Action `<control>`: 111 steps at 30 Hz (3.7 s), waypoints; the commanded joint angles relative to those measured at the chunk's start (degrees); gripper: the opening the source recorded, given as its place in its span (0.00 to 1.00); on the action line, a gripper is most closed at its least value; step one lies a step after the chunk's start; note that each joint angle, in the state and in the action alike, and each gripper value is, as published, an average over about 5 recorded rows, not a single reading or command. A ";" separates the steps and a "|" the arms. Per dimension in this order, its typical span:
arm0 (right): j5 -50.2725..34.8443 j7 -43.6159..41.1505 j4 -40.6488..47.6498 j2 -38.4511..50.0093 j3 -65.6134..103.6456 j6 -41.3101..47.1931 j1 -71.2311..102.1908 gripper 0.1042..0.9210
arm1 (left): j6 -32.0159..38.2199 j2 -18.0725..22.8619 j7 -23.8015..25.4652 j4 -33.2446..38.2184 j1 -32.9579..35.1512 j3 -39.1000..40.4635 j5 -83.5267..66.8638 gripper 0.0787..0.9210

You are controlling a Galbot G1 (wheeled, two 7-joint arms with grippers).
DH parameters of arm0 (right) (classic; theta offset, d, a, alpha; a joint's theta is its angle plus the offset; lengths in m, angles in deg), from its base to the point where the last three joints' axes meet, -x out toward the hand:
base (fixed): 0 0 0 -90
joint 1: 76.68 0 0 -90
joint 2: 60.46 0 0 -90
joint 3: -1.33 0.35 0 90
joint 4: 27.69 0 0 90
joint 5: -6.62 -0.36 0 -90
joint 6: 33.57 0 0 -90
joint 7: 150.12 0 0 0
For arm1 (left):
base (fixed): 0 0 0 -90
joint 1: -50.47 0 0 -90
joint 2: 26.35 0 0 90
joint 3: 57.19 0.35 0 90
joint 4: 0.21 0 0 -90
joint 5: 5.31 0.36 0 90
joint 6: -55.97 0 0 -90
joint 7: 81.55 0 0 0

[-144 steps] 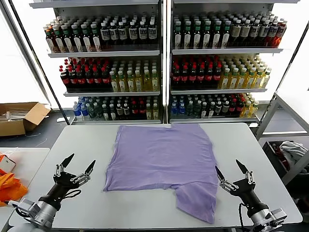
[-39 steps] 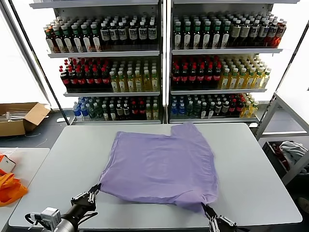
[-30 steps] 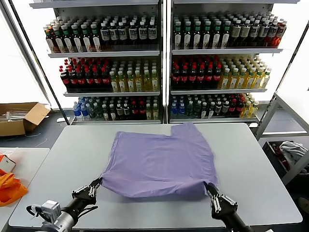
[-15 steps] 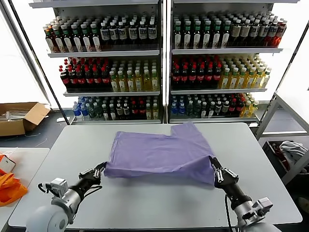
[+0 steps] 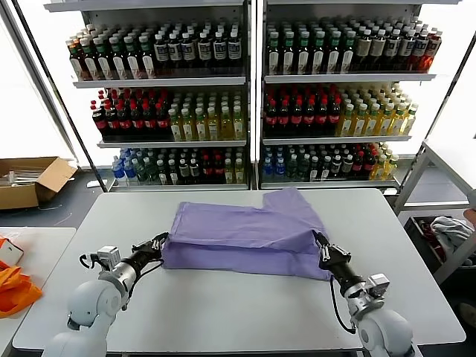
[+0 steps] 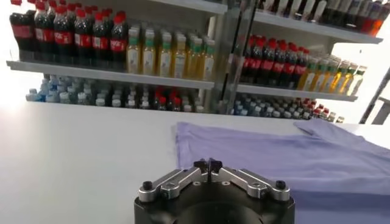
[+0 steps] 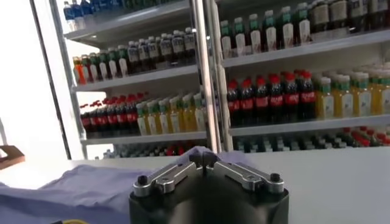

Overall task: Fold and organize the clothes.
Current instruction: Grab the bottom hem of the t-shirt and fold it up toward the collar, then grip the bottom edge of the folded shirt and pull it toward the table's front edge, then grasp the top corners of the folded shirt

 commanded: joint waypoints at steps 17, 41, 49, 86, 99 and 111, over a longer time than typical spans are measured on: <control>3.58 10.90 -7.83 0.42 3.84 9.01 12.42 0.81 | 2.60 0.03 0.09 3.71 11.11 -0.26 4.33 0.59; 2.62 11.55 -8.54 -0.02 0.67 11.00 11.95 0.20 | 1.84 -0.34 0.41 1.33 8.21 1.85 3.70 0.47; 2.85 11.06 -11.76 1.67 0.51 11.00 14.31 0.01 | 1.45 -0.91 -0.02 5.94 12.48 -0.57 3.65 0.19; 6.04 10.23 -30.40 6.18 8.94 10.04 45.98 0.00 | -1.59 3.36 -1.40 33.80 46.90 -14.28 5.32 0.02; 1.97 7.31 -30.57 6.84 14.49 6.47 42.43 0.31 | -1.91 2.64 -0.35 35.17 45.31 -19.23 4.69 0.15; -5.36 2.04 -17.24 10.85 11.31 19.06 6.14 0.73 | 3.52 -9.40 11.73 23.93 29.43 -16.20 2.09 0.56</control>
